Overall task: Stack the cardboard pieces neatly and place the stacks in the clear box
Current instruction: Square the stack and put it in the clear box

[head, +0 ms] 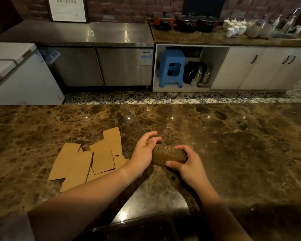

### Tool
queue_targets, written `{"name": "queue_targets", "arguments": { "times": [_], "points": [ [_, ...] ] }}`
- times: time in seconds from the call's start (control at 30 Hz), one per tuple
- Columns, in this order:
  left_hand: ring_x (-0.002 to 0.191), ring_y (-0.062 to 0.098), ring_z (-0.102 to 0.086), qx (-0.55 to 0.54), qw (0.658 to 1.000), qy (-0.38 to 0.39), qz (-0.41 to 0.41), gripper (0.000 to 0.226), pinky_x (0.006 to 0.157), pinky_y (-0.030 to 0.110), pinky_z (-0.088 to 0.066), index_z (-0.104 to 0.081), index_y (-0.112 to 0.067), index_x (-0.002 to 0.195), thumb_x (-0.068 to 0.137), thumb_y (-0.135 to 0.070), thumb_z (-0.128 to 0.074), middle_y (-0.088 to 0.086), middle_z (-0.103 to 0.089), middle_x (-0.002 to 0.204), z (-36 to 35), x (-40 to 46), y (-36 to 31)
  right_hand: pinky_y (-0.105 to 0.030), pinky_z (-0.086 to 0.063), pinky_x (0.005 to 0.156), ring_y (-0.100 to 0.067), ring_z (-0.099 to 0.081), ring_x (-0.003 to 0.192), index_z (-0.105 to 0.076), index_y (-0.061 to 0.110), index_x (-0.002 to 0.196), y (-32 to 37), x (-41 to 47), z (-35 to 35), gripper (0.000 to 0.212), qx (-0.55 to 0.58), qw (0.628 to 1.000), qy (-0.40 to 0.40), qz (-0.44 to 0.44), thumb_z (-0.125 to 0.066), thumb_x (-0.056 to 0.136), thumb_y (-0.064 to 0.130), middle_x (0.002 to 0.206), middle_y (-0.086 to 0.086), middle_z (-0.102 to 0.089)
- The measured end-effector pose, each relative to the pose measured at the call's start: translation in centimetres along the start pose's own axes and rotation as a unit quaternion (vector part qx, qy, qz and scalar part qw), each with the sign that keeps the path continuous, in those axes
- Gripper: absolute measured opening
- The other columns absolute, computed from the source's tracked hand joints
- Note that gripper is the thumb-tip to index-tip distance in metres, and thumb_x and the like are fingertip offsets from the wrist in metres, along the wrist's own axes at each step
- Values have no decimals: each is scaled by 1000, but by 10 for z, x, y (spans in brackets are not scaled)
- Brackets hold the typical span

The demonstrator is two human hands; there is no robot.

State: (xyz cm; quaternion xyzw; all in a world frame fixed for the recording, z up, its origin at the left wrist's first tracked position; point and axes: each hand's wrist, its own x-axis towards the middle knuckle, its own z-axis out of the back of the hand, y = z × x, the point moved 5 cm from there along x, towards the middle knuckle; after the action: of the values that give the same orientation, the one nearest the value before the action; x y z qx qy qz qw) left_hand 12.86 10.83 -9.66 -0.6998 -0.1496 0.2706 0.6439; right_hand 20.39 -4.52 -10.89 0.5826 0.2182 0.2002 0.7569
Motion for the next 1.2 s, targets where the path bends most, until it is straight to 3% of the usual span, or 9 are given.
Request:
{"name": "queue_targets", "arguments": {
  "times": [0.13,0.23,0.37,0.43,0.7,0.77,0.9,1.0,1.2],
  "points": [
    [118,3,-59,27,997,66,-20,70,98,27,-49,-47,-39,134,74,-66,-71,-8,-62,132,15,-16,-25,-41,-63,70,-20,-74,88,-71,37,93,18,-14,11,50,86,996,-3,-10,-90,63,1,95,6,-75],
    [123,3,-55,53,993,102,-35,99,101,30,-47,-46,-42,138,51,-48,-93,-12,-57,135,24,-42,-48,-34,-61,68,-21,-75,87,-72,30,96,44,-30,15,49,169,986,11,2,-90,58,5,96,2,-77],
    [113,20,-67,-39,989,127,-66,77,96,38,-54,-61,-30,123,55,-18,-96,3,-71,121,20,-91,-79,-46,-61,77,-35,-70,94,-70,18,103,81,-56,0,55,290,953,82,7,-87,57,-5,100,-14,-75],
    [105,22,-71,-81,985,106,-108,56,83,32,-57,-69,-25,112,63,-8,-90,7,-75,111,18,-116,-95,-47,-61,78,-40,-69,97,-63,8,115,95,-69,-8,61,329,935,131,11,-84,59,-5,109,-24,-72],
    [82,2,-69,4,959,-13,-283,35,65,13,-51,-72,-38,96,63,-30,-81,-10,-75,90,26,-203,-133,-46,-55,88,-41,-63,109,-52,-6,127,133,-137,-45,75,447,856,256,49,-89,64,11,116,-29,-64],
    [89,8,-69,33,954,-27,-296,35,70,17,-52,-71,-39,98,66,-31,-79,-8,-74,94,31,-215,-134,-51,-51,91,-42,-62,110,-53,-8,126,133,-149,-47,73,431,866,247,57,-87,63,7,116,-29,-64],
    [88,10,-71,38,959,-29,-280,32,68,15,-54,-73,-39,97,69,-24,-80,-6,-73,95,43,-236,-126,-58,-50,90,-46,-63,109,-55,-6,120,134,-165,-37,73,252,943,211,52,-83,54,12,112,-25,-68],
    [88,6,-72,7,971,-22,-238,37,68,15,-55,-74,-37,98,74,-9,-80,-9,-75,94,52,-251,-110,-43,-58,90,-31,-67,111,-59,6,121,138,-181,-33,66,143,959,228,89,-86,62,20,116,-13,-71],
    [93,8,-71,7,991,-78,-111,45,74,26,-59,-69,-39,107,68,-23,-85,-11,-76,100,78,-273,-64,-23,-59,76,-12,-71,102,-61,21,119,123,-208,-53,41,57,959,273,47,-75,82,10,112,5,-74]
  ]
}}
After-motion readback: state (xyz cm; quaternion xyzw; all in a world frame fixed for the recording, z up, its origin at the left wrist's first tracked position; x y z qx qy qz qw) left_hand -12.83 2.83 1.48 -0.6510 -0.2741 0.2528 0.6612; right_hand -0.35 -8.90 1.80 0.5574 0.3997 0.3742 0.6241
